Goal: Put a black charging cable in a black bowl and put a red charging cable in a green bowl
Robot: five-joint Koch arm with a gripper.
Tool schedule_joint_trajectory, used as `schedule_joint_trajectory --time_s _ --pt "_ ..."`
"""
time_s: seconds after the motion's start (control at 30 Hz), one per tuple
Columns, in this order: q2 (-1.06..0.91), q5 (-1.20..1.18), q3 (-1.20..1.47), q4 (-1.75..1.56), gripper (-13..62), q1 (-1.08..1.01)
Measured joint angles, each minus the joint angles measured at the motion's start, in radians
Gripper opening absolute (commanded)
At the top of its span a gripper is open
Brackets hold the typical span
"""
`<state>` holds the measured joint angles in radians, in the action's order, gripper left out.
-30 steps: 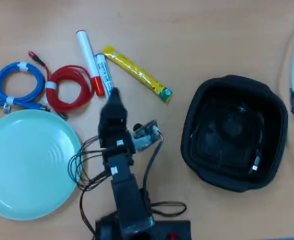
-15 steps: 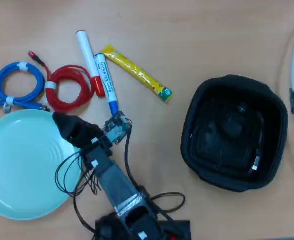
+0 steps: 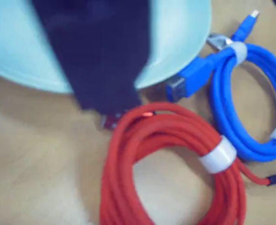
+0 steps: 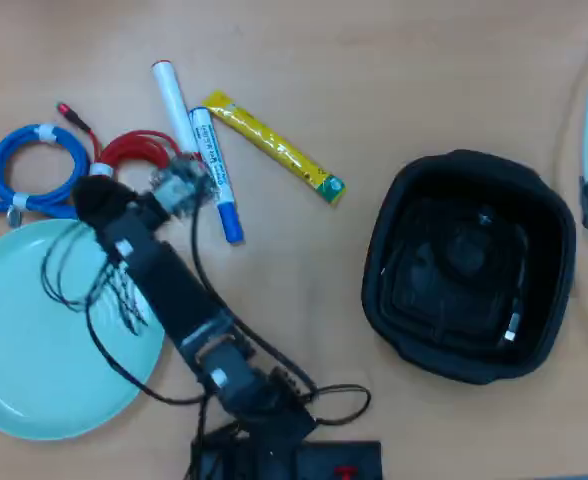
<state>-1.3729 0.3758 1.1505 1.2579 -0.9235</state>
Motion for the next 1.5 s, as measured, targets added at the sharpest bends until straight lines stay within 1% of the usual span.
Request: schedule_joint_trajectory --time_s 0.17,0.47,0.67,0.9,1.03,1.07,1.13,1.27,1.33,1.4,1.43,1.5 --pt "0.172 -0.161 -0.106 0.095 43.0 0.002" --pt "0.33 -0.396 -0.195 0.133 43.0 -0.012" --pt "0.408 -0.407 -0.249 0.141 42.9 -0.02" --pt "0.459 -0.43 -0.252 0.144 42.9 -0.035" --pt "0.469 -0.508 -0.252 0.16 41.7 -0.04" --pt "0.471 -0.528 -0.252 0.166 39.9 -0.04" --pt "0.472 -0.555 -0.252 0.172 33.7 -0.04" --pt "0.476 -0.555 -0.252 0.175 17.5 -0.041" --pt "0.477 -0.555 -0.252 0.175 7.2 -0.043" --pt "0.477 -0.558 -0.253 0.173 -6.0 -0.044" --pt "0.477 -0.558 -0.256 0.173 -10.0 -0.044" --pt "0.477 -0.558 -0.262 0.176 -5.9 -0.046"
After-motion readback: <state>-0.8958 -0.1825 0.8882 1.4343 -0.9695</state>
